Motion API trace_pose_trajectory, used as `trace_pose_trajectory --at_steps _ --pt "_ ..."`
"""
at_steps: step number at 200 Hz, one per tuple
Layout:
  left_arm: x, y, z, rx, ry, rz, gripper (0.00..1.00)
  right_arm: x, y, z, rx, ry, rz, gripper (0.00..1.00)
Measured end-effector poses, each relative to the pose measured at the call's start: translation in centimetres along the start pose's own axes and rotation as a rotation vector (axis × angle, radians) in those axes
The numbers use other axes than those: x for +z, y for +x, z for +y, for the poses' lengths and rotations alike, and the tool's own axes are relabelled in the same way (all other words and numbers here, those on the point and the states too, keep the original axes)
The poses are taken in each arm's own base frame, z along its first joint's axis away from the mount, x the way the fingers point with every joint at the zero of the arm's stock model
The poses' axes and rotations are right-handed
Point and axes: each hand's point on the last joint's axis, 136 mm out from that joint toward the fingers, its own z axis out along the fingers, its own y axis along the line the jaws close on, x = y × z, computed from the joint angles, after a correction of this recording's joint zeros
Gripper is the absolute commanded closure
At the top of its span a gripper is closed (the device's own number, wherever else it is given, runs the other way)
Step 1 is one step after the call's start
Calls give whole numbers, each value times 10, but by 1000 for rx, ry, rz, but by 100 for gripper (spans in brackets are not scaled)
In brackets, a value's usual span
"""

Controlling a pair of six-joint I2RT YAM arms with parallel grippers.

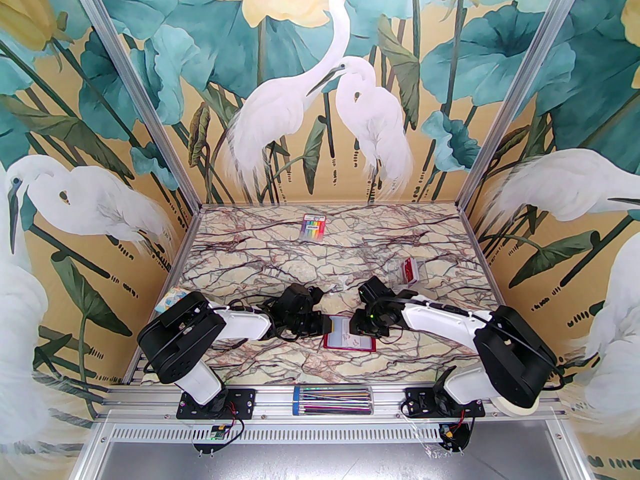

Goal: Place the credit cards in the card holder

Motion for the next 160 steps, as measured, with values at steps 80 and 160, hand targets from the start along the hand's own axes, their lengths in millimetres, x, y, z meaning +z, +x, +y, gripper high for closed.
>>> trace_pose_trajectory --at_steps 80,160 --pt "0 0 0 0 0 0 78 4 3 9 -23 0 15 69" --pt "0 0 0 0 1 0 77 11 -4 25 -43 -1 27 70"
